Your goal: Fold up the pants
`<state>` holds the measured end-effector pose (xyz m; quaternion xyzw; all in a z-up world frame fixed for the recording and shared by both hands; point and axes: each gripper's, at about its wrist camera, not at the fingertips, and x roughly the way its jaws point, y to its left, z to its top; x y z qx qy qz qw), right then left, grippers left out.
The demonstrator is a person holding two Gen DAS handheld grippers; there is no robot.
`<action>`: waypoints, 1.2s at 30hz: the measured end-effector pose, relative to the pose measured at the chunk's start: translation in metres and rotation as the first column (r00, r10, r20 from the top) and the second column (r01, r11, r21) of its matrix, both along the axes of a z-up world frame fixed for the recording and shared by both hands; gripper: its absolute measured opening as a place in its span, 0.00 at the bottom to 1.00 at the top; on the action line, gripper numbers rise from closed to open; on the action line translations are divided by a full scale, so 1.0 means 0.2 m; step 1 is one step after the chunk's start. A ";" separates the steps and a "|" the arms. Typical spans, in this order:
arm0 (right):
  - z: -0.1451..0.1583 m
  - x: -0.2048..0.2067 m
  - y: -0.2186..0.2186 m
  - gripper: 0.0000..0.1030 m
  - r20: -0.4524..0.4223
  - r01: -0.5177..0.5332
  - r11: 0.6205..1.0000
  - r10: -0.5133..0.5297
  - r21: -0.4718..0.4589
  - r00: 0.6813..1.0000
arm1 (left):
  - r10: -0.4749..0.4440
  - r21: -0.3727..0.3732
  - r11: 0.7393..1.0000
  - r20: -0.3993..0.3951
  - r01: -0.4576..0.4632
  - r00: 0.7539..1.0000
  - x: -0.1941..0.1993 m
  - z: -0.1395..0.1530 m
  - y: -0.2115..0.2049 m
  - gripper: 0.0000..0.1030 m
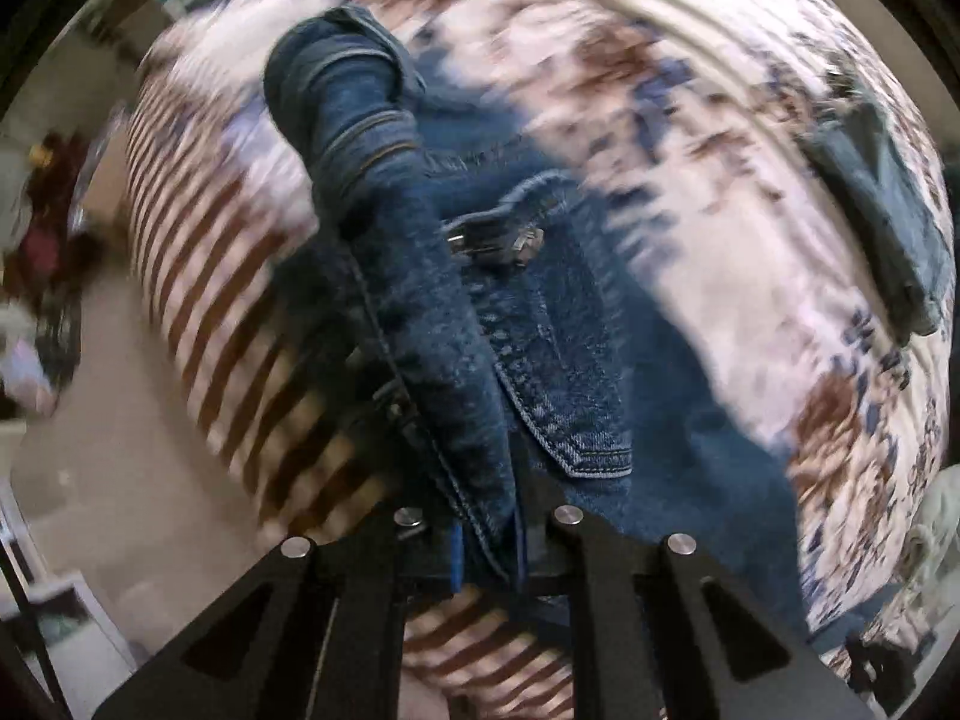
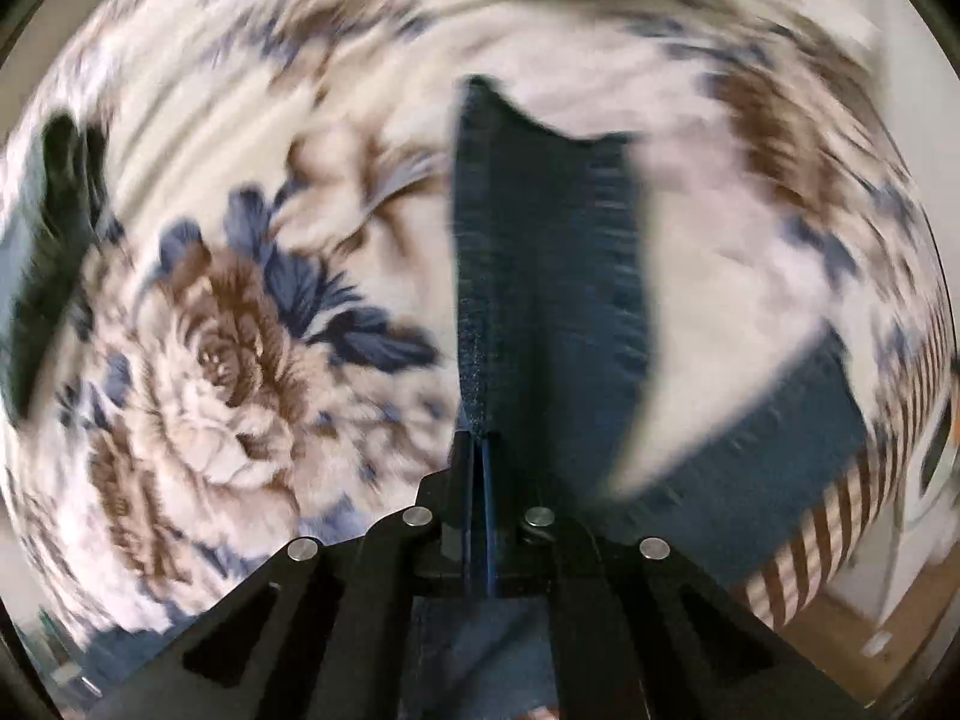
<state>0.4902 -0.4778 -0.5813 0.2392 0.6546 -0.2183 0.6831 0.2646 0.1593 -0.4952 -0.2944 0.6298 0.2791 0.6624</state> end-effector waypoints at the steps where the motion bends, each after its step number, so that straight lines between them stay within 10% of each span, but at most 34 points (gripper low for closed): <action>1: 0.06 -0.09 -0.05 0.03 0.025 0.045 0.999 -0.045 -0.001 0.999 | 0.015 -0.011 1.000 -0.014 -0.015 1.000 -0.07 -0.05 0.01 0.09; 8: -0.03 -0.61 -0.25 0.03 0.027 0.263 0.962 -0.262 -0.066 0.965 | -0.054 -0.013 0.998 -0.025 0.053 0.998 -0.19 -0.20 -0.02 0.18; 14: -0.29 -0.85 -0.37 0.05 -0.005 0.347 0.928 -0.349 0.140 0.937 | -0.264 0.115 0.956 -0.070 0.271 0.962 -0.24 -0.06 -0.33 0.59; 19: -0.19 -1.05 -0.53 0.56 0.125 0.466 0.864 -0.492 0.194 0.861 | -0.371 0.186 0.914 0.024 0.360 0.928 -0.18 0.04 -0.67 0.84; 21: -0.22 -1.08 -0.61 0.59 0.160 0.485 0.834 -0.533 0.262 0.831 | -0.408 0.169 0.902 0.038 0.397 0.912 -0.05 0.04 -0.76 0.84; 26: -0.41 -1.08 -0.80 0.58 0.163 0.526 0.763 -0.613 0.375 0.773 | -0.503 0.159 0.855 0.030 0.493 0.864 0.20 -0.11 -1.07 0.84; 29: -0.47 -1.01 -0.82 0.08 0.190 0.440 0.832 -0.518 0.338 0.834 | -0.560 0.160 0.820 0.026 0.549 0.828 0.29 -0.15 -1.27 0.84; 36: -0.31 -1.09 -0.85 0.04 0.256 0.371 0.878 -0.449 0.302 0.856 | -0.616 0.151 0.781 0.017 0.607 0.788 0.27 -0.18 -1.52 0.84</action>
